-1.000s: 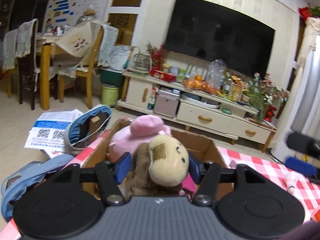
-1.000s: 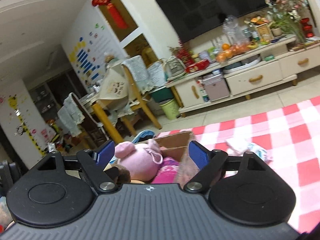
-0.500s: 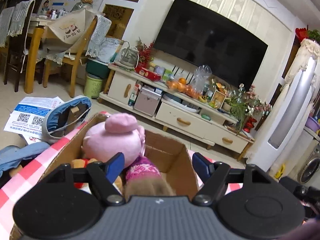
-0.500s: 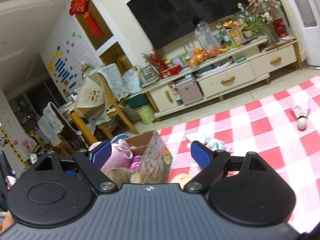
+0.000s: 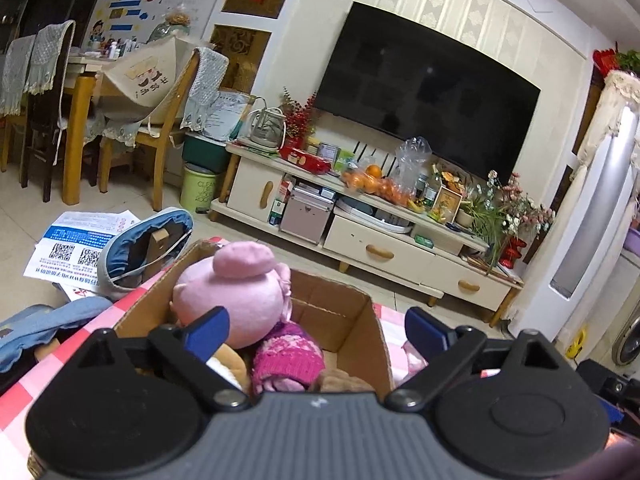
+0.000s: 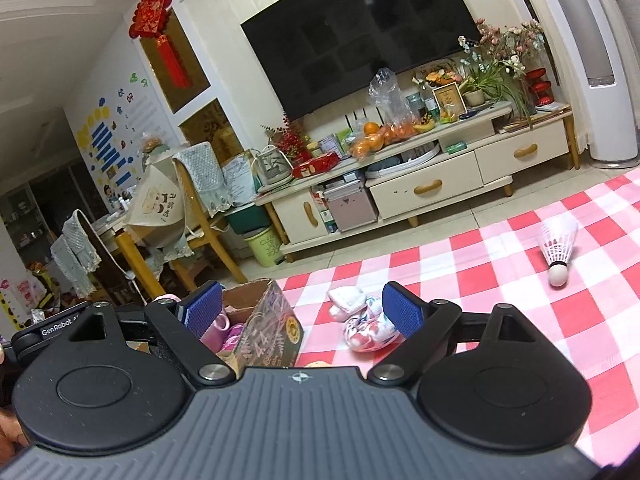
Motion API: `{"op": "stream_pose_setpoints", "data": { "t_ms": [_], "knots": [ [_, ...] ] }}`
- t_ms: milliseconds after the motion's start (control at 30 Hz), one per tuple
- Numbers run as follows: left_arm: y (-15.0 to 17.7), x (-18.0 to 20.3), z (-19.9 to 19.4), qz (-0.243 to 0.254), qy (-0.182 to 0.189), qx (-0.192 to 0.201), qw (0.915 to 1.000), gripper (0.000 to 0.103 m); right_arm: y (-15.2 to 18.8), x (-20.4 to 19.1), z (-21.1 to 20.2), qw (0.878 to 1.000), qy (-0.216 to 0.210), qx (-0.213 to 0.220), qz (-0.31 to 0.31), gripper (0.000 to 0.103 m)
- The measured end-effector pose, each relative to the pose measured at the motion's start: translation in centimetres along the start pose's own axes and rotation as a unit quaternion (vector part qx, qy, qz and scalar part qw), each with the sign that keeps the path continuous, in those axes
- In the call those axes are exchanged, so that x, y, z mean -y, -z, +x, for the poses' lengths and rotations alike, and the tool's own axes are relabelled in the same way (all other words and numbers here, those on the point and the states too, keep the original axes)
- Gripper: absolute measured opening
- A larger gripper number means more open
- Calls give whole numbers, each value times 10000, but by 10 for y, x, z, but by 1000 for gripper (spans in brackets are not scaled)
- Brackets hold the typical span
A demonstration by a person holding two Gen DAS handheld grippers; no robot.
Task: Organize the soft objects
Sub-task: 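Withdraw both open tools from the box back over the table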
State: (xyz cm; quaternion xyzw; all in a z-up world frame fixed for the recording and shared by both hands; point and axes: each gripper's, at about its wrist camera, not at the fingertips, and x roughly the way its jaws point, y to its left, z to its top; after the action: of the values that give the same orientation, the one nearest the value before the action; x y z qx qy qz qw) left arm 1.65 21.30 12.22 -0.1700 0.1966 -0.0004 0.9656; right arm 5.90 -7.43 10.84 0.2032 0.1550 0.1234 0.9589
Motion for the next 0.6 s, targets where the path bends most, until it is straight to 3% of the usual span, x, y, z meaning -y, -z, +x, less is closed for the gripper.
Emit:
{"op": "stream_pose_setpoints", "data": {
  "t_ms": [100, 600],
  "knots": [
    [2, 7, -1, 114, 9, -12, 9999, 102, 2, 3, 2, 10000, 33, -13, 19, 103],
    [15, 38, -4, 375, 293, -114, 9988, 102, 1, 9, -2, 9994, 323, 113, -83, 103]
  ]
}}
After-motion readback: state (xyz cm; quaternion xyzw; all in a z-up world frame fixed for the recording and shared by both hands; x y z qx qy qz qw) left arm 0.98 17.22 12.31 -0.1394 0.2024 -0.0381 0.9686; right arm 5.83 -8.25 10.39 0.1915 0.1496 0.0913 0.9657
